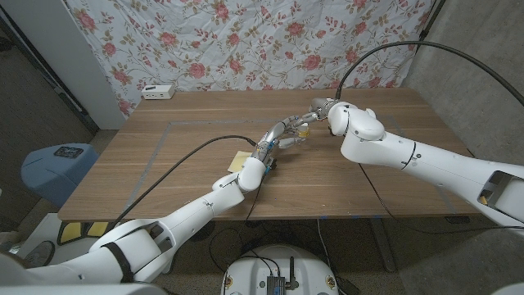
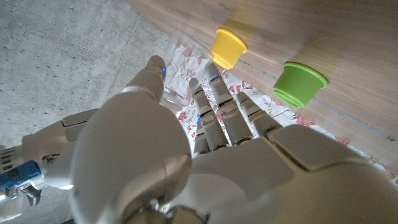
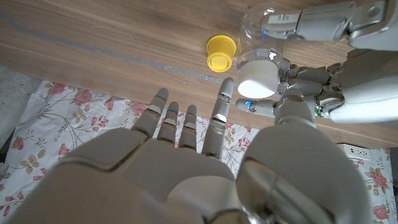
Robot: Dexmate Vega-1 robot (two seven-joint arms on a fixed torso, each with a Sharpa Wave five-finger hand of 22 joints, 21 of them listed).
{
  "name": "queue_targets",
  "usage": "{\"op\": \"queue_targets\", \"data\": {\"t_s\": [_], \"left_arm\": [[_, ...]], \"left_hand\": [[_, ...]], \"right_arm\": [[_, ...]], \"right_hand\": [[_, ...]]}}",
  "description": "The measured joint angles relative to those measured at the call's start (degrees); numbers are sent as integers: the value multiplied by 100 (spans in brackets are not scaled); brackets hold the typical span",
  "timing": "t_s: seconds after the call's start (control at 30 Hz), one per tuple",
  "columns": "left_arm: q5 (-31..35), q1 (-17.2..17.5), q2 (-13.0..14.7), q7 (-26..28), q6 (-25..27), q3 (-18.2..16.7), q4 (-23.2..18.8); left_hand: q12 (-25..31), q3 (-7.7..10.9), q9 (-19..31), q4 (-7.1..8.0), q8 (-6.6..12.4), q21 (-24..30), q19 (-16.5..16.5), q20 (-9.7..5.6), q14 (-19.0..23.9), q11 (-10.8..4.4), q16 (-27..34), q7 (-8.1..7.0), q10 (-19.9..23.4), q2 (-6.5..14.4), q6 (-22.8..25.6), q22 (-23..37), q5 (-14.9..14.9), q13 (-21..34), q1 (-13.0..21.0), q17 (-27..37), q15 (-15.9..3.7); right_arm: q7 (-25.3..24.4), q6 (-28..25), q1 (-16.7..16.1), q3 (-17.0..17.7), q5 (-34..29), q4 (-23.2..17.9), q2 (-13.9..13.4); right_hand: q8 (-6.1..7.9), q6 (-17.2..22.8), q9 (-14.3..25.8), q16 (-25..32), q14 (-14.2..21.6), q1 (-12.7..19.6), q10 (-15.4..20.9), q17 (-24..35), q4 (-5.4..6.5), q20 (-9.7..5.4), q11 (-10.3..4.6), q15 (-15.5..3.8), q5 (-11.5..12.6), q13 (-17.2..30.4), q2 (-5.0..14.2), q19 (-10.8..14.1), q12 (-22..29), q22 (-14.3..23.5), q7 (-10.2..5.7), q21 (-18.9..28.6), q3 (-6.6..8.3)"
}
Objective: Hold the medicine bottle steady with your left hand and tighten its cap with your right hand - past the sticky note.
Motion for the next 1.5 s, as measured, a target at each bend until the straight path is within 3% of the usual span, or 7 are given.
{"op": "queue_targets", "data": {"t_s": [0.17, 0.43, 0.87, 1.5], "left_arm": [[-2, -1, 0, 0, 8, 2, 0], [-10, -12, 1, -1, 20, 5, 10], [-19, -46, 0, -11, 21, 6, 58], [-26, -217, -55, -53, -112, 33, 296]], "left_hand": [[-3, -1, 0, -1, 0, 0, 0, 0, 0, 0, 0, 0, 0, -1, 0, 0, 0, 0, 0, 0, 0], [7, -2, 0, -2, 0, 0, 0, 0, 0, 0, 0, 0, 0, -1, 0, 0, -1, -2, 0, 0, 0], [6, -3, 0, -2, 0, 0, 0, 0, 0, 0, 0, 0, 0, -3, 0, 0, -12, -4, -1, 0, 0], [-16, -3, 0, -3, 0, 0, 0, 0, 0, 0, 0, -21, 0, -4, -22, 0, -16, 0, -1, 0, 0]], "right_arm": [[71, 68, 17, 29, 29, -15, -42], [206, 218, 27, 94, 78, -62, -104], [600, 434, 111, 153, 113, -87, -171], [1121, 588, 354, 24, -199, 123, -55]], "right_hand": [[-167, -371, 0, 0, -99, -21, -178, 0, -23, -3, 26, 44, 0, 0, 22, -64, -2, 0, -28, 0, -23], [-309, -696, 10, -43, -295, 19, -418, -11, -78, -51, 55, 49, 0, 0, 62, -235, -2, -16, -49, 0, 32], [-605, -1218, -43, -43, -580, 431, -833, -14, -315, -65, 63, 115, 43, -1, 210, -365, -2, -16, -96, 0, 235], [-648, -1325, -81, -43, -660, 921, -936, -13, -485, -65, 26, 134, 87, -7, 232, -364, 20, -15, -176, 0, 404]]}}
